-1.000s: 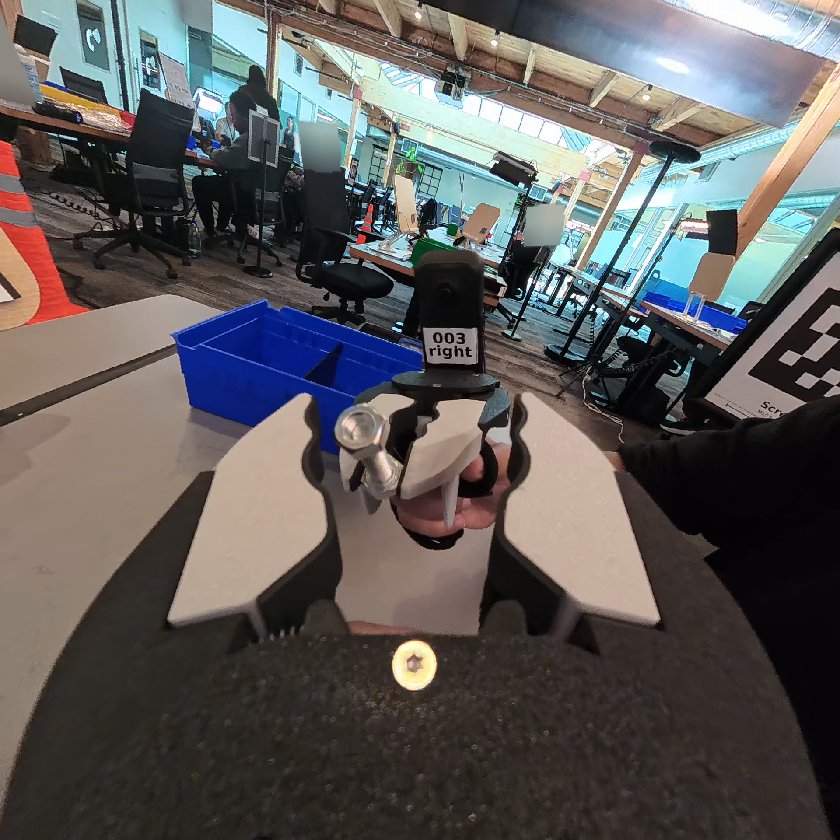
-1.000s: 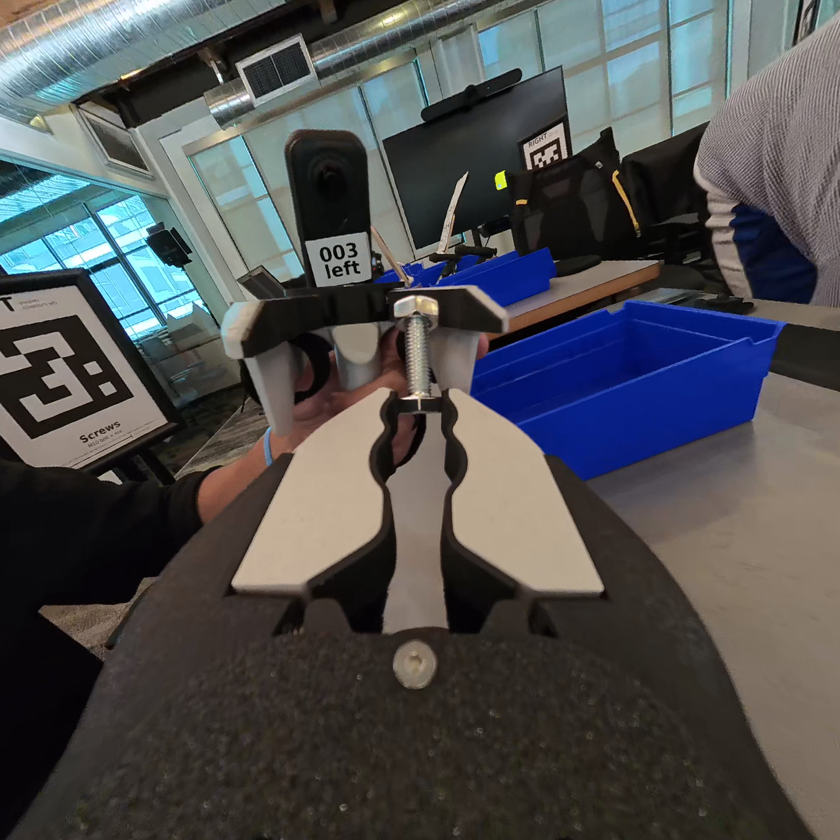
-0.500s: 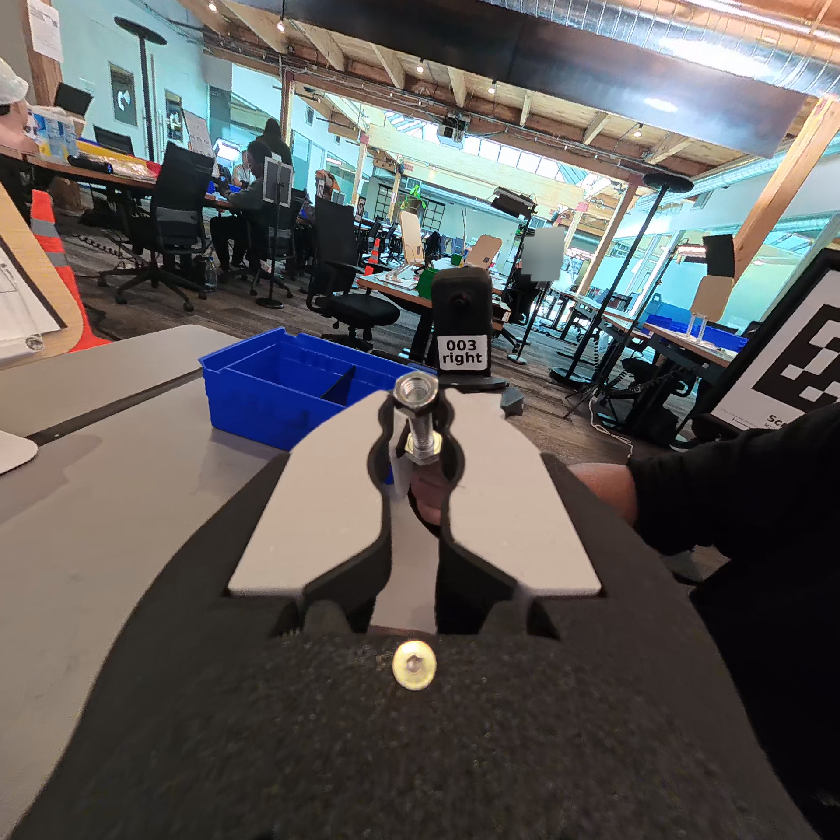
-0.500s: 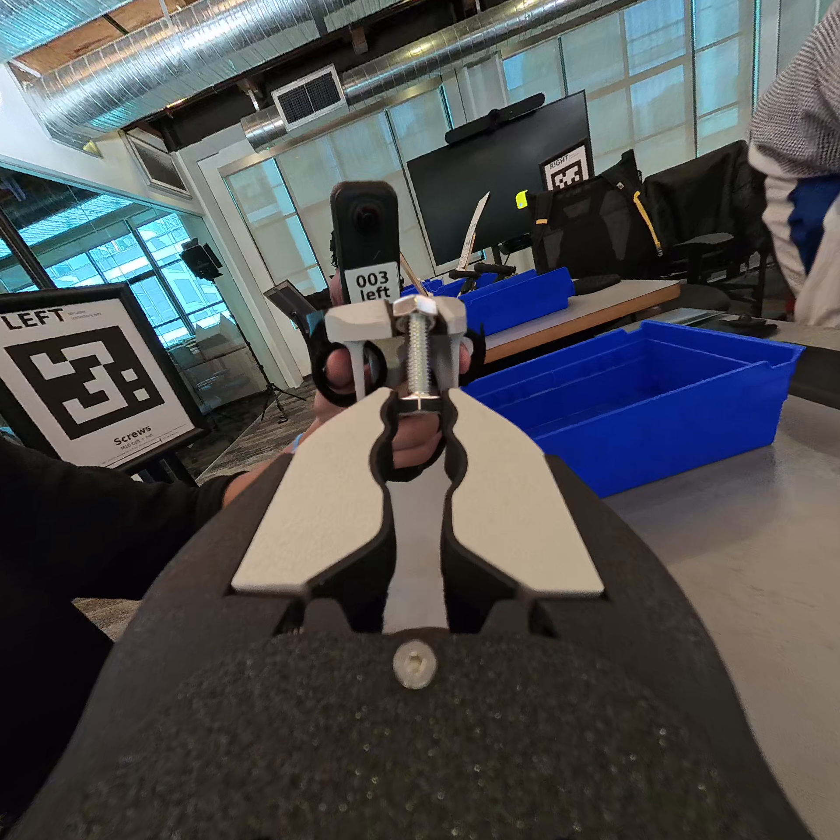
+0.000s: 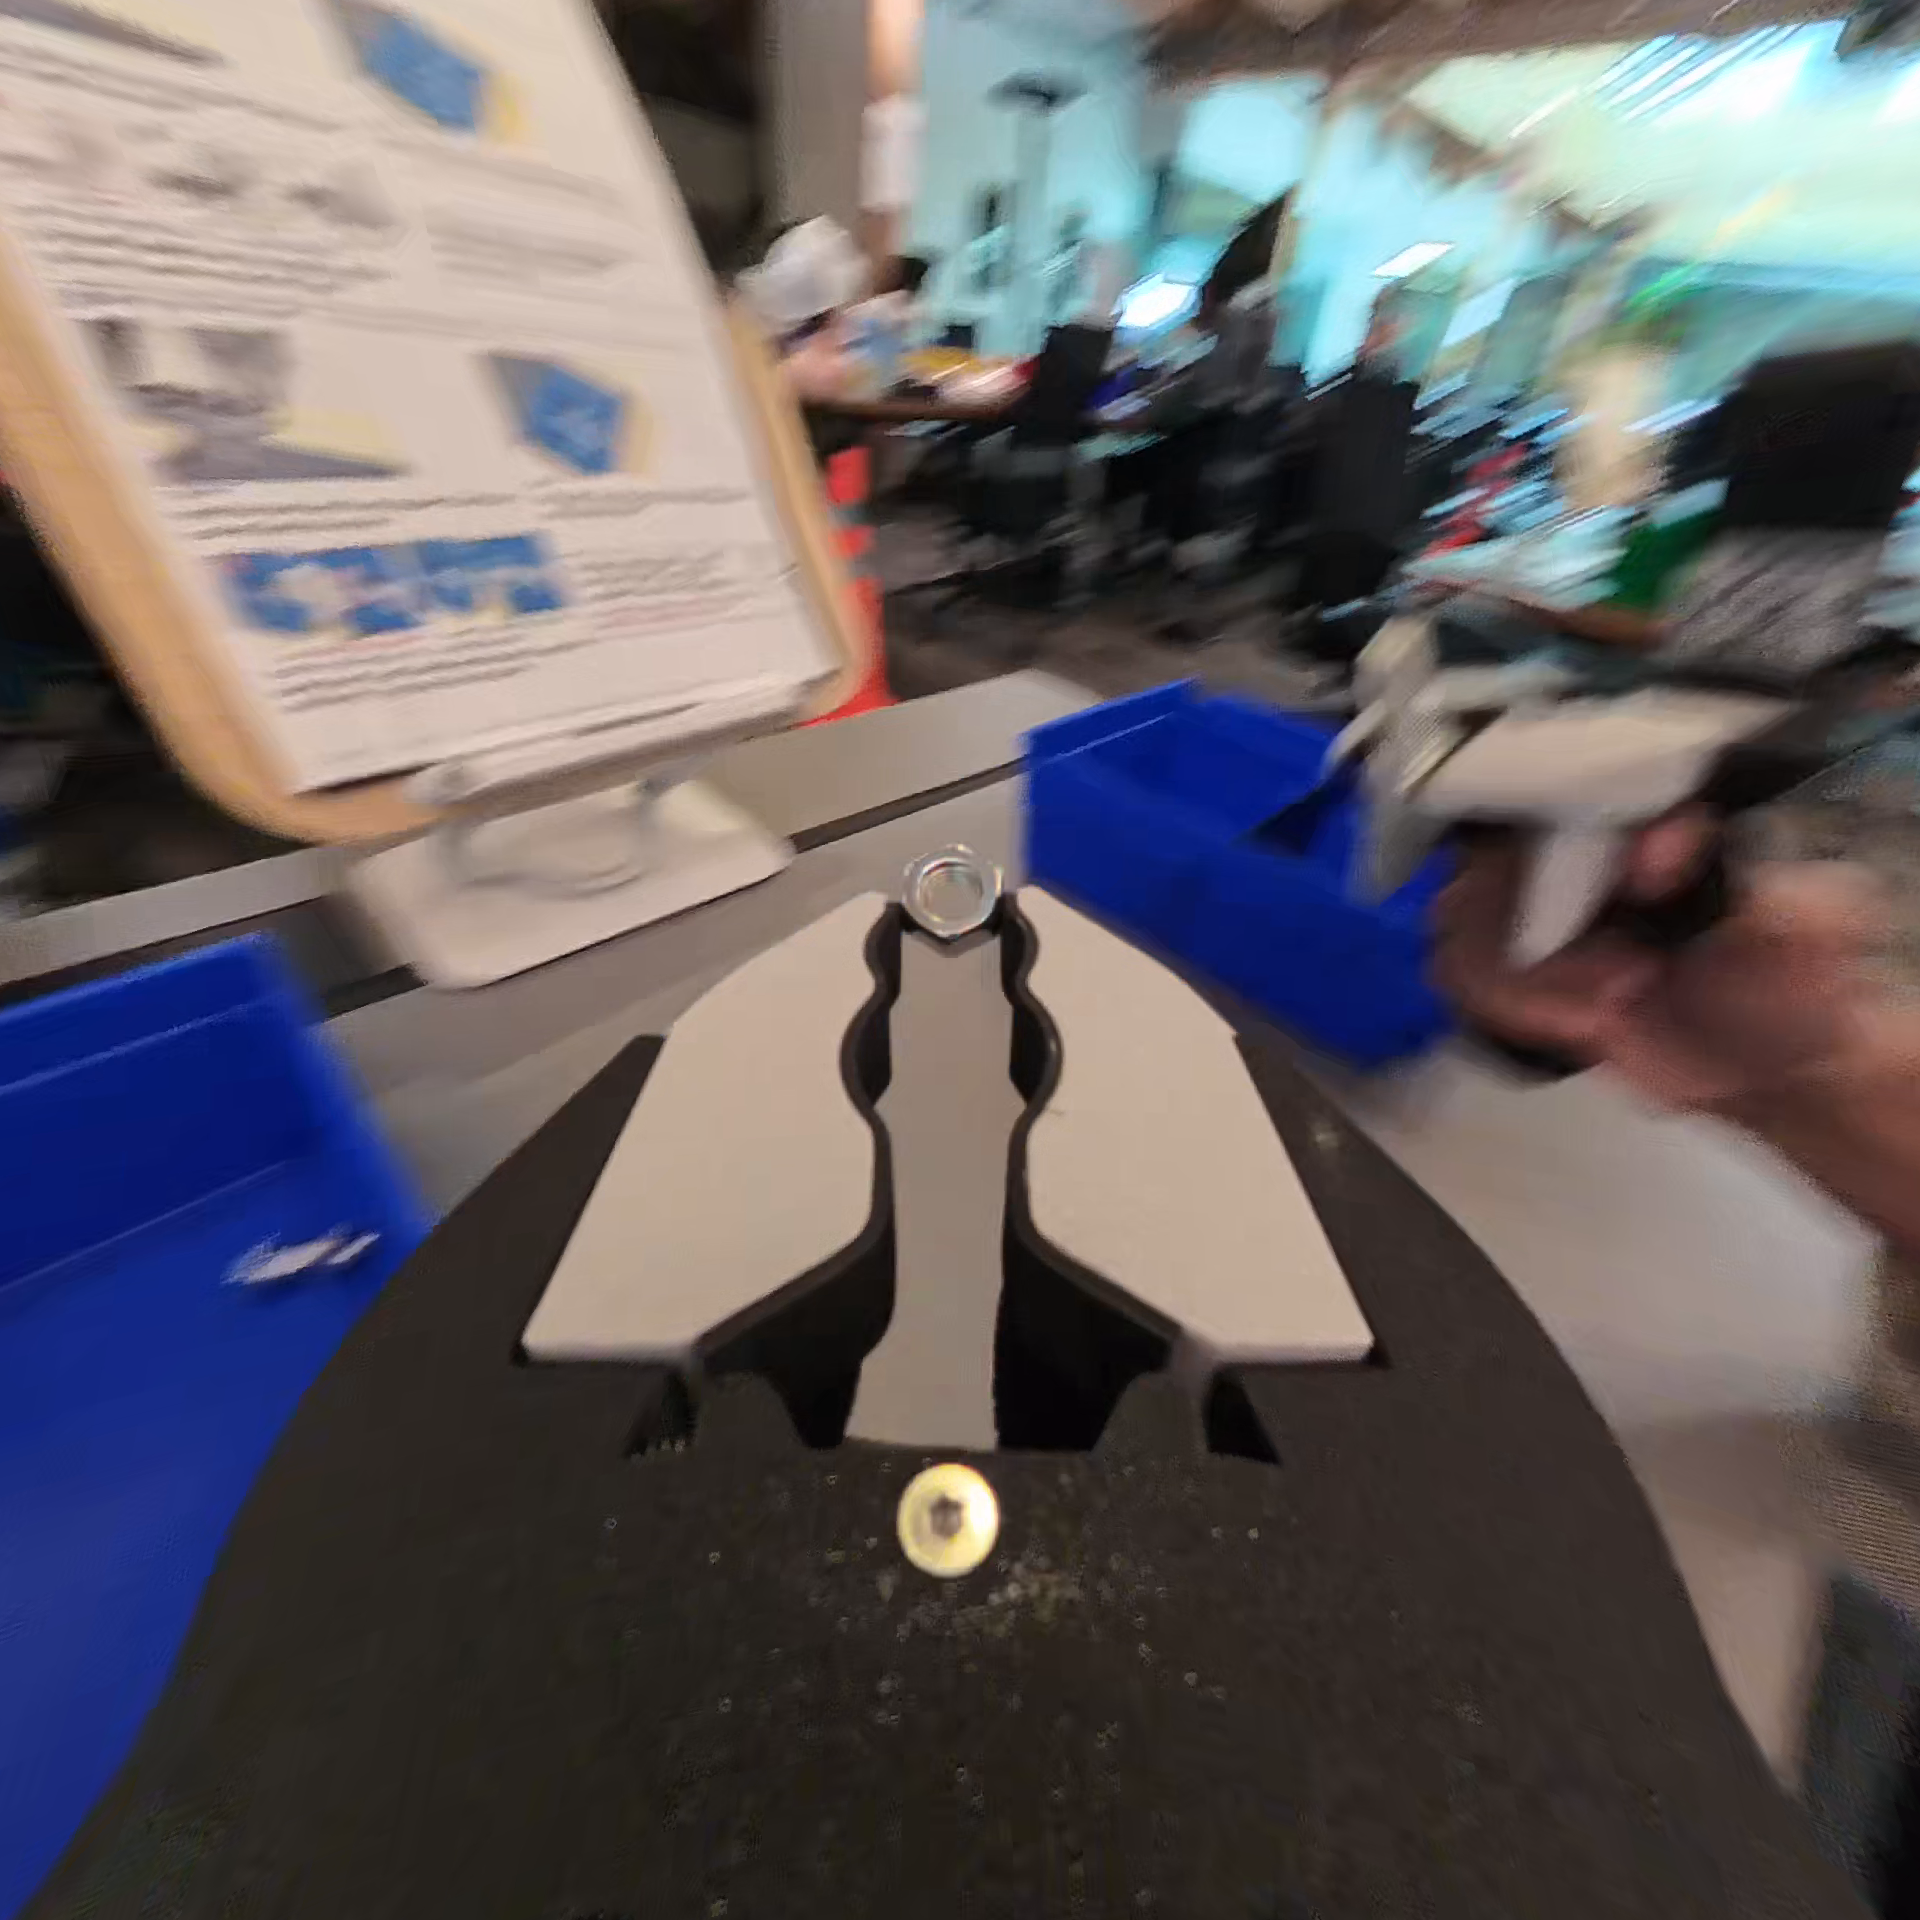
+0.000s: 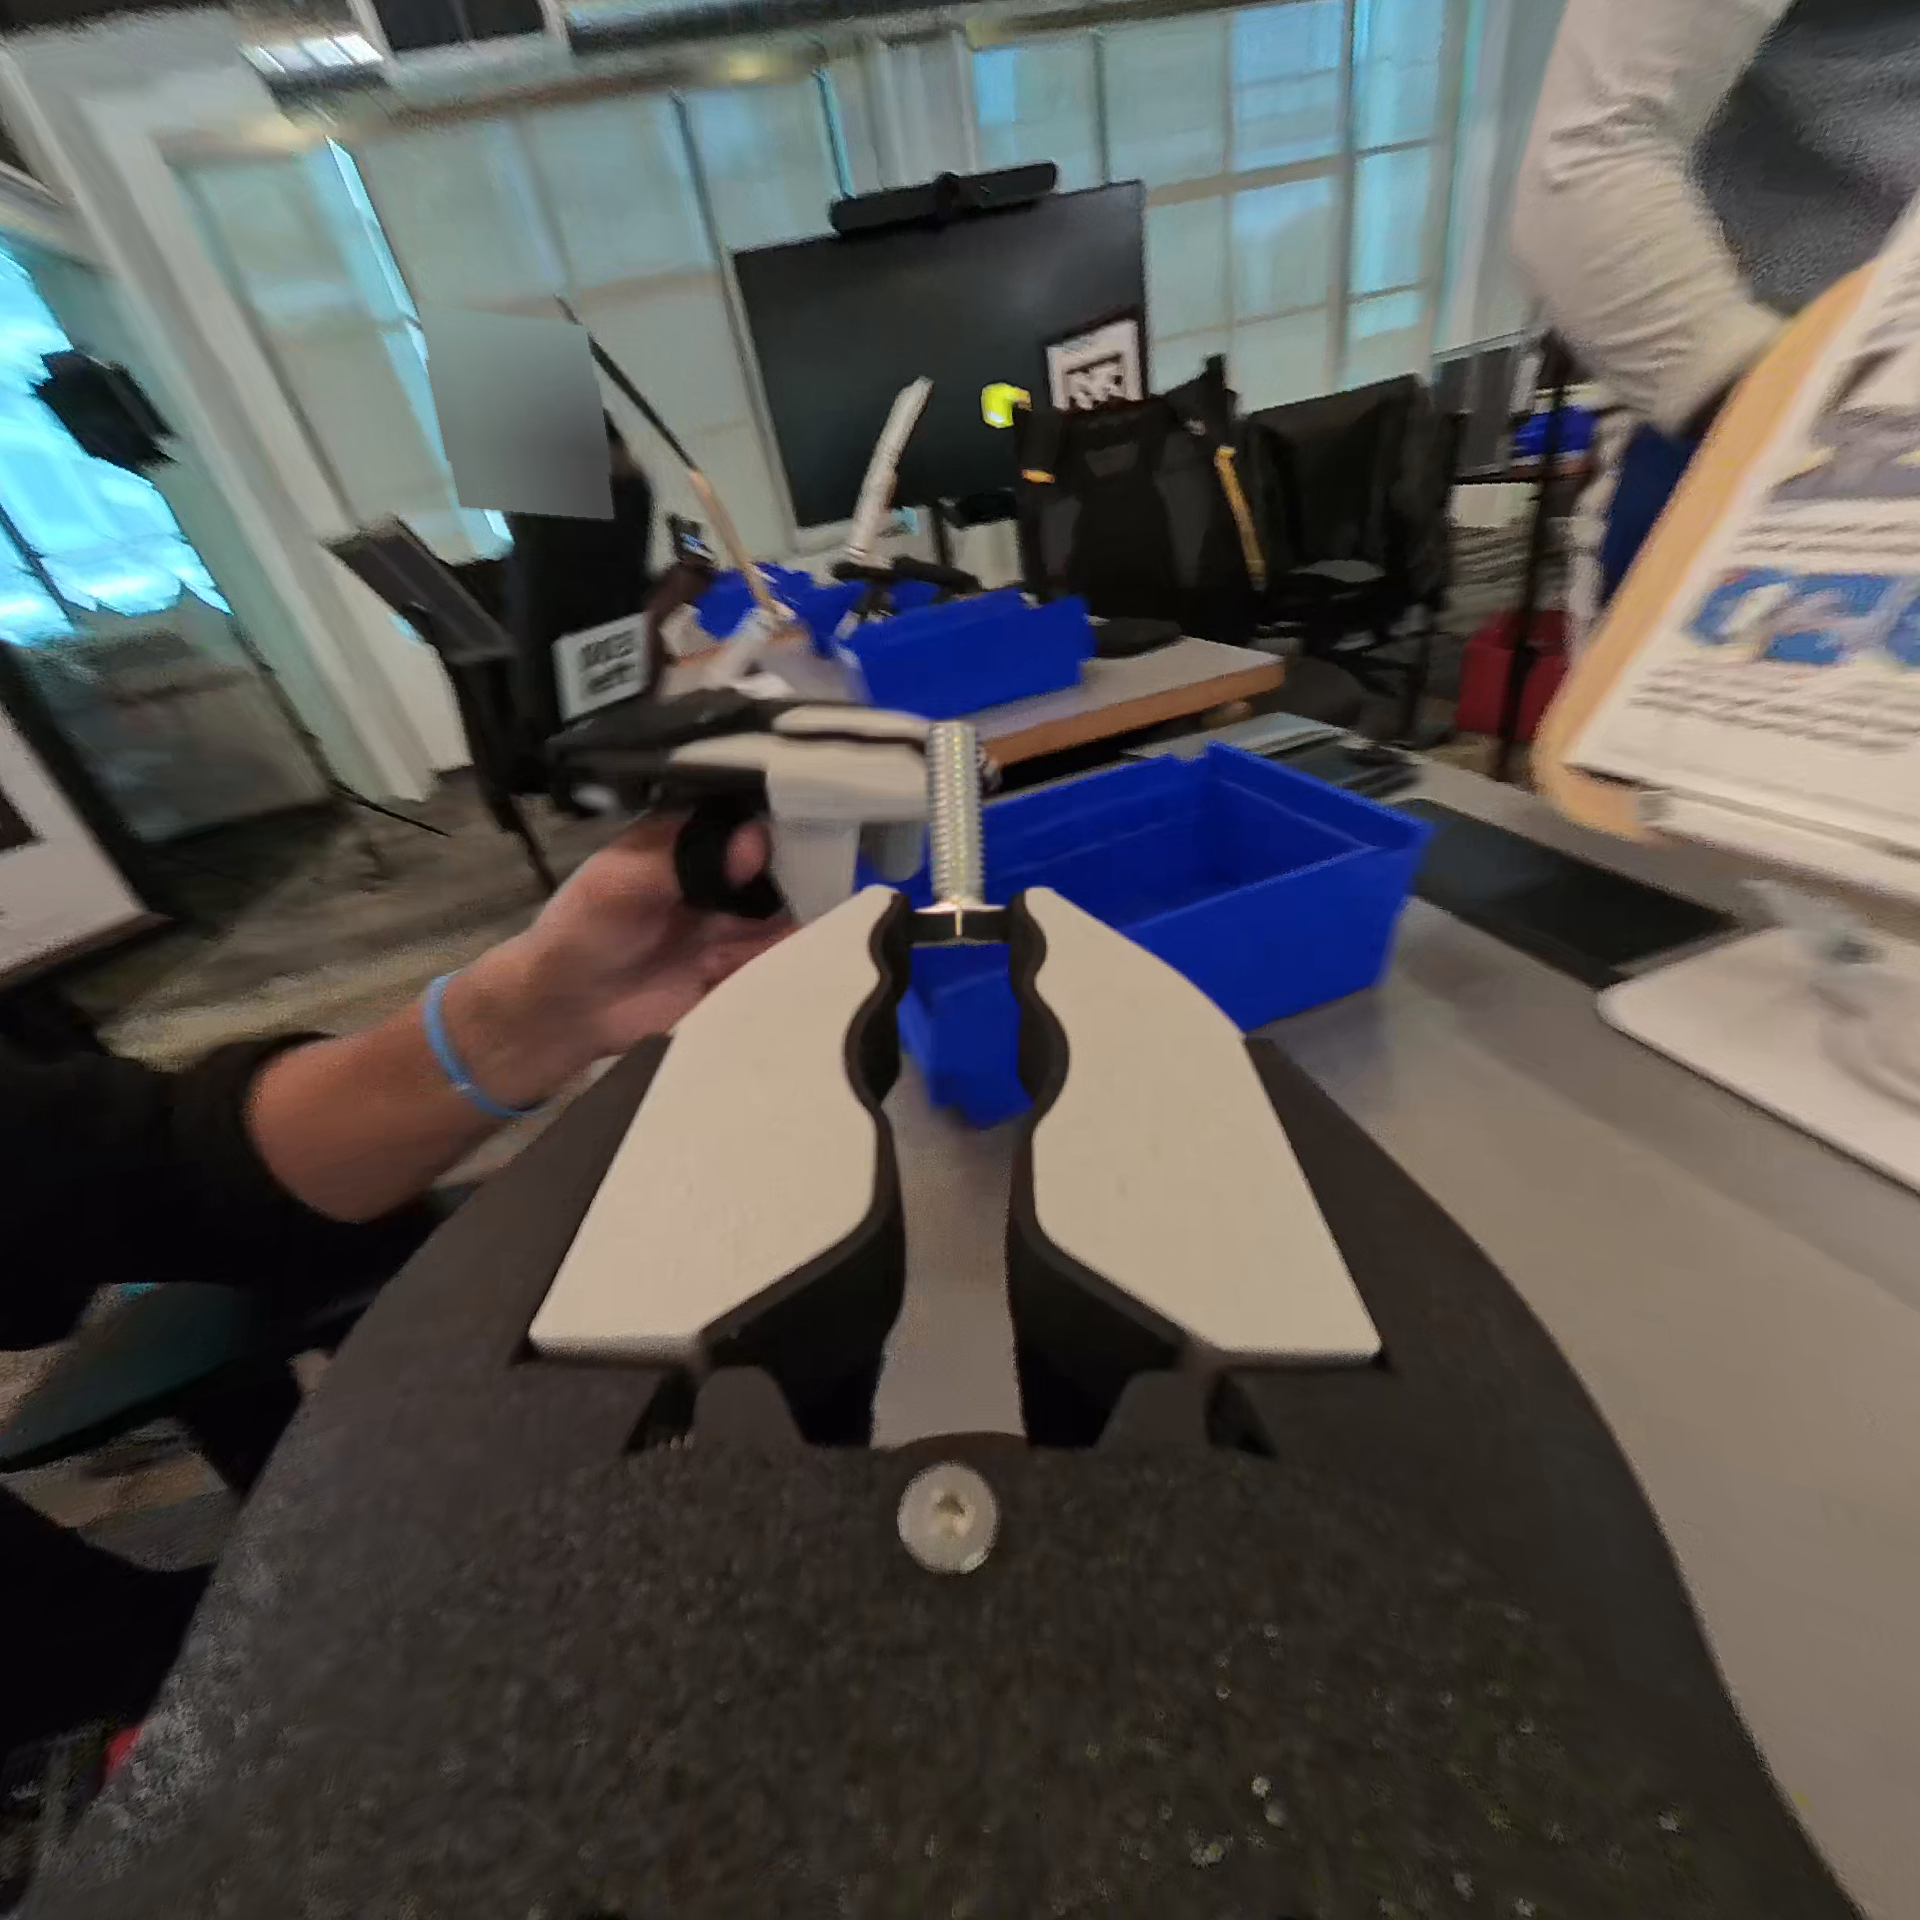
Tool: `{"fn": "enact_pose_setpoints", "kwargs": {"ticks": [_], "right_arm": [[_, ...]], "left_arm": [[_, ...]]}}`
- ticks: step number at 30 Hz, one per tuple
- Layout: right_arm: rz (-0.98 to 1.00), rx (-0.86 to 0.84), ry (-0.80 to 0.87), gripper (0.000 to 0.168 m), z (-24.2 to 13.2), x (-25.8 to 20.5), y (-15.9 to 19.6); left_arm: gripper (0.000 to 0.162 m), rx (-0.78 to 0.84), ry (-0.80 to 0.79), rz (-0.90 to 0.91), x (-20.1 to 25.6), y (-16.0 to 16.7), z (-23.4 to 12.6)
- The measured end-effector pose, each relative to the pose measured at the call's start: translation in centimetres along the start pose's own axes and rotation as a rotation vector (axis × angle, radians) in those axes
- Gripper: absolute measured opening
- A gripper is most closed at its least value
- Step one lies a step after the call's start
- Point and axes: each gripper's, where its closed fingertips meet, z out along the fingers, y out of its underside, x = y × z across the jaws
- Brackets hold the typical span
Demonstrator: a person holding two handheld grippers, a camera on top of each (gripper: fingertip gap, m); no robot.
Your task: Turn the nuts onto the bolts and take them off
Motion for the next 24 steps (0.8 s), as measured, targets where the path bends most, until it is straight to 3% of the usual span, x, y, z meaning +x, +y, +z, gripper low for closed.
{"fn": "enact_pose_setpoints", "kwargs": {"ticks": [2,6,9,11,14,17,20,24], "right_arm": [[-0.059,-0.074,0.095,0.017,-2.2,1.7,-1.4],[-0.15,-0.192,0.416,0.018,-10.1,7.5,-5.0],[-0.144,-0.427,0.665,0.018,-16.7,13.7,-4.1],[-0.082,-0.629,0.76,0.018,-20.1,18.3,-1.6],[0.042,-0.911,0.714,0.018,-22.1,24.7,3.7],[0.152,-1.121,0.55,0.019,-21.9,28.3,9.6],[0.088,-1.348,0.435,0.019,-22.6,30.2,13.9],[0.01,-1.443,0.361,0.019,-22.4,31.8,16.5]], "left_arm": [[0.017,-0.056,-0.162,0.053,-0.8,3.3,-0.2],[0.017,-0.165,-0.095,0.027,2.8,8.8,0.4],[0.017,-0.203,-0.018,0.033,4.6,10.4,0.7],[0.017,-0.201,-0.001,0.037,4.8,10.7,1.0],[0.017,-0.225,0.033,0.003,5.1,11.3,1.6],[0.017,-0.242,0.048,-0.002,5.3,12.0,2.1],[0.017,-0.249,0.052,0.036,5.4,12.2,2.2],[0.017,-0.253,0.031,0.11,5.1,12.4,2.0]]}}
